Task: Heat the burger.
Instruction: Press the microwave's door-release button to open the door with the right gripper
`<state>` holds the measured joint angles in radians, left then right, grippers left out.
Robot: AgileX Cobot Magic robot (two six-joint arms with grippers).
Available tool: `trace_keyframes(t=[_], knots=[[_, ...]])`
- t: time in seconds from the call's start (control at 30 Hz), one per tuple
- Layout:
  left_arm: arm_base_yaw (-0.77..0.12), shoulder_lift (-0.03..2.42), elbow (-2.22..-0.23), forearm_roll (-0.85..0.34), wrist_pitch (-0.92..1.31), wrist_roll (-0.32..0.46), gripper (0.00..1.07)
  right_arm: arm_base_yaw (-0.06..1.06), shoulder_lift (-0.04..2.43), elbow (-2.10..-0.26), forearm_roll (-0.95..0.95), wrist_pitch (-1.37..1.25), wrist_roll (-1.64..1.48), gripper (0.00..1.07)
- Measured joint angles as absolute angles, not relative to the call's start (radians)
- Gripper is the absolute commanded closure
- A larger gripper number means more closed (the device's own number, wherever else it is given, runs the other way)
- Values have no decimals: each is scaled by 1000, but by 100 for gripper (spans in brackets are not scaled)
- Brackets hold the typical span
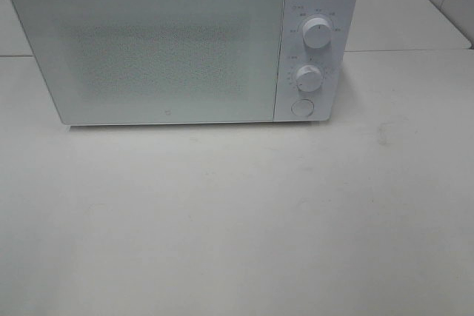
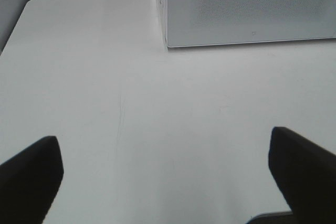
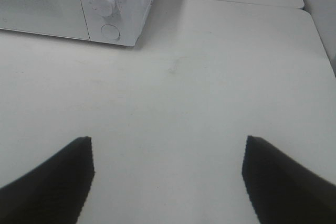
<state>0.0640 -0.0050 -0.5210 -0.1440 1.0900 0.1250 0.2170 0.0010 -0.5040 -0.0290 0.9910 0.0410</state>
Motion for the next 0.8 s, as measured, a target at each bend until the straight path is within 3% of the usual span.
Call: trace_keyframes(t=[0.6, 0.8], knots=[[64, -5, -521, -144, 1090, 125, 7, 217, 0, -501, -29, 992, 41, 31], [64, -5, -521, -144, 1090, 125, 7, 217, 102, -527, -28, 958, 41, 31]])
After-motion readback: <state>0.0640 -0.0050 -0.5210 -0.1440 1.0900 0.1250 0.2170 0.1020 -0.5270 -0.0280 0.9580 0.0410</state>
